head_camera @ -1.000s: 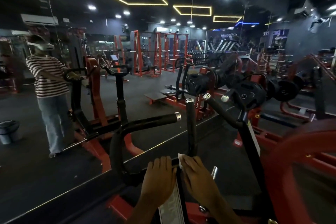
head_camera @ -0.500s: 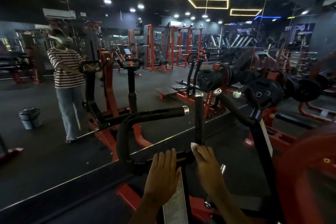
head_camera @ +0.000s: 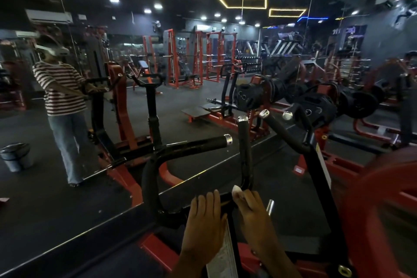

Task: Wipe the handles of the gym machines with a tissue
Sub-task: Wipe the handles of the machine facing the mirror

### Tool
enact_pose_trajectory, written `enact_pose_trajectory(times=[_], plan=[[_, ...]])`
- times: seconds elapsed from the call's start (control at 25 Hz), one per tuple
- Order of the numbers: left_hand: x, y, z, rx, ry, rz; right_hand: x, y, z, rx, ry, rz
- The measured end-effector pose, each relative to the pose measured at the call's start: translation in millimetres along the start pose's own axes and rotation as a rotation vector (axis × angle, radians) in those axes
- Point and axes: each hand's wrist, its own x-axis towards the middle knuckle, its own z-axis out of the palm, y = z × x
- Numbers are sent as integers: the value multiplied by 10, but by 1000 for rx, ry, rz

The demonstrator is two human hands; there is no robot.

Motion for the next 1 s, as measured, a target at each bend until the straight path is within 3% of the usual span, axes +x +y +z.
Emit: enact_pose_trajectory(times=[0.12, 0.24, 0.36, 0.6, 0.88, 1.0], plan=[[14, 11, 41, 69, 70, 2, 21, 187, -80, 66, 159, 18], [3, 21, 42, 58, 44, -6, 126, 295, -124, 366, 368, 401], [13, 39, 24, 91, 44, -16, 197, 164, -64, 615, 349, 581], [3, 44, -22, 50, 21, -12, -88, -91, 228, 685, 273, 870], [-6, 60, -42, 67, 15, -13, 405, 181, -64, 831, 543, 847], [-4, 38, -22, 47, 24, -7, 660, 243, -263, 597, 424, 623]])
